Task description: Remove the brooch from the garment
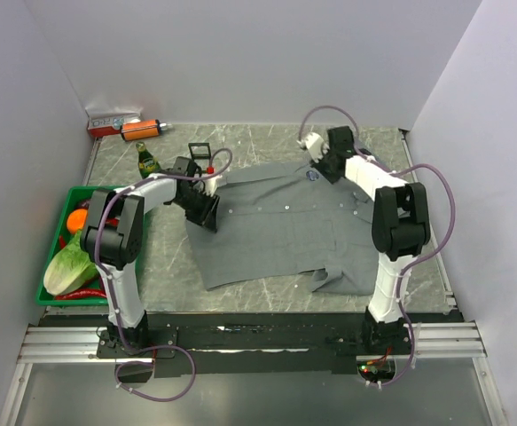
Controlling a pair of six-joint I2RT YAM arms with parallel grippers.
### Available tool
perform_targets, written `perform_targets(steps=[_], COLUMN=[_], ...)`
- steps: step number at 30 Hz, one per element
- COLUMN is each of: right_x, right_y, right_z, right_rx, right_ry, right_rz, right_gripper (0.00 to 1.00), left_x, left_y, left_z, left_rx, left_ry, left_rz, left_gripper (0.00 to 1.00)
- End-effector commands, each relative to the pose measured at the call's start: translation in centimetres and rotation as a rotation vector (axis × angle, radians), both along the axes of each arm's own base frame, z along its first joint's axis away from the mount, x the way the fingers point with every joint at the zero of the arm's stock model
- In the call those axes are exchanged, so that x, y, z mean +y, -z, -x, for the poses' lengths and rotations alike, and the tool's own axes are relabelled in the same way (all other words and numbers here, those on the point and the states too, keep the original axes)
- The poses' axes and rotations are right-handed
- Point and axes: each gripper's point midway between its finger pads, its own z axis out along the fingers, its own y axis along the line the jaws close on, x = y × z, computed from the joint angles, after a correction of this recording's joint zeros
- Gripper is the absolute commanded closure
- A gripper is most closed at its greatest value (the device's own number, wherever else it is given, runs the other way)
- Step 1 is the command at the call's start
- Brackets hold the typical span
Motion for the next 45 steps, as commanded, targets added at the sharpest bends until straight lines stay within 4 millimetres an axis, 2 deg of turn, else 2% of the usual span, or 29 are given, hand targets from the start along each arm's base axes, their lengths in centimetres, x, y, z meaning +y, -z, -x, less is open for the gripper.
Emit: perform_targets(steps=[1,4,5,7,8,10,11,12,14,15,16,17,18,19,20,21,22,24,25,27,28,29,31,32,34,35,37,39,45], right_x=[-3.8,-5.0,-5.2,-5.1,-4.9,-4.5,-3.4,-2.8,-0.3,0.2,0.7,1.6,1.9,2.2,2.0,2.2,2.9,3.1,4.2,4.8,5.4,6.0,6.7,6.9,7.3,7.3,7.7,8.0,8.7], right_y=[2.4,4.6,5.7,6.5,7.1,6.9,6.8,6.8,6.5,6.2,6.2,5.4,4.9,3.9,2.6,1.4,-0.9,-3.3,-4.8,-5.6,-5.2,-5.5,-4.5,-3.5,-2.7,-1.5,-1.1,-0.3,1.3], right_z=[2.3,5.6,7.6,10.0,12.2,14.0,16.4,17.6,20.8,22.9,24.3,24.7,24.6,23.6,22.3,21.1,18.5,16.0,14.0,12.2,12.0,10.5,10.0,9.1,8.4,8.2,7.5,7.4,7.4], right_rx=[0.085,0.168,0.220,0.280,0.334,0.378,0.457,0.497,0.586,0.652,0.679,0.656,0.634,0.591,0.541,0.497,0.410,0.324,0.236,0.136,0.113,0.035,0.013,0.003,0.005,0.021,-0.004,-0.001,0.028], right_ry=[0.008,-0.021,-0.028,-0.039,-0.046,-0.041,-0.078,-0.093,-0.171,-0.194,-0.218,-0.243,-0.243,-0.236,-0.203,-0.189,-0.183,-0.171,-0.207,-0.274,-0.311,-0.365,-0.423,-0.455,-0.487,-0.511,-0.547,-0.596,-0.702], right_rz=[0.100,0.170,0.180,0.179,0.176,0.165,0.125,0.114,0.061,0.050,0.047,0.047,0.041,0.026,-0.002,-0.040,-0.091,-0.172,-0.216,-0.220,-0.233,-0.226,-0.221,-0.199,-0.184,-0.167,-0.154,-0.138,-0.098], right_gripper=[0.71,0.72,0.73,0.73,0.74,0.74,0.76,0.76,0.77,0.77,0.77,0.77,0.78,0.77,0.78,0.77,0.77,0.73,0.66,0.54,0.41,0.31,0.27,0.27,0.28,0.29,0.30,0.31,0.31], left_x=[2.4,4.2,4.8,6.1,6.7,7.9,8.5,8.9,10.1,10.4,10.8,11.2,11.4,11.2,10.5,10.0,9.3,7.4,6.7,5.4,5.0,4.6,3.9,3.6,3.0,2.8,2.8,2.6,2.4], left_y=[1.5,2.7,3.1,3.4,3.6,3.7,3.6,3.6,3.4,3.3,2.8,2.4,1.9,0.9,-0.4,-1.3,-2.8,-4.6,-5.8,-6.1,-6.8,-6.0,-6.4,-5.9,-6.3,-6.6,-6.4,-6.8,-5.8], left_z=[1.2,3.0,3.7,4.7,5.3,6.1,6.4,6.6,7.0,7.0,7.2,7.1,7.0,6.2,6.4,5.8,4.6,3.2,1.9,0.5,-0.7,-1.0,-2.2,-2.3,-3.3,-3.6,-5.0,-5.3,-5.1], left_rx=[-0.008,0.026,0.044,0.064,0.077,0.088,0.090,0.086,0.100,0.101,0.119,0.123,0.122,0.097,0.096,0.066,0.016,-0.045,-0.090,-0.101,-0.118,-0.073,-0.065,-0.032,-0.046,-0.038,-0.078,-0.067,-0.026], left_ry=[0.031,0.054,0.057,0.071,0.074,0.099,0.100,0.119,0.116,0.128,0.129,0.123,0.131,0.134,0.142,0.160,0.169,0.172,0.163,0.134,0.120,0.092,0.068,0.041,0.018,-0.017,-0.072,-0.131,-0.174], left_rz=[-0.112,-0.194,-0.212,-0.258,-0.273,-0.312,-0.323,-0.334,-0.354,-0.360,-0.365,-0.360,-0.351,-0.331,-0.272,-0.241,-0.207,-0.106,-0.076,-0.024,-0.010,0.003,0.036,0.050,0.081,0.089,0.084,0.109,0.118], left_gripper=[0.63,0.63,0.63,0.64,0.64,0.65,0.65,0.65,0.66,0.66,0.66,0.66,0.66,0.66,0.65,0.64,0.64,0.61,0.60,0.59,0.59,0.60,0.60,0.60,0.60,0.60,0.60,0.59,0.59])
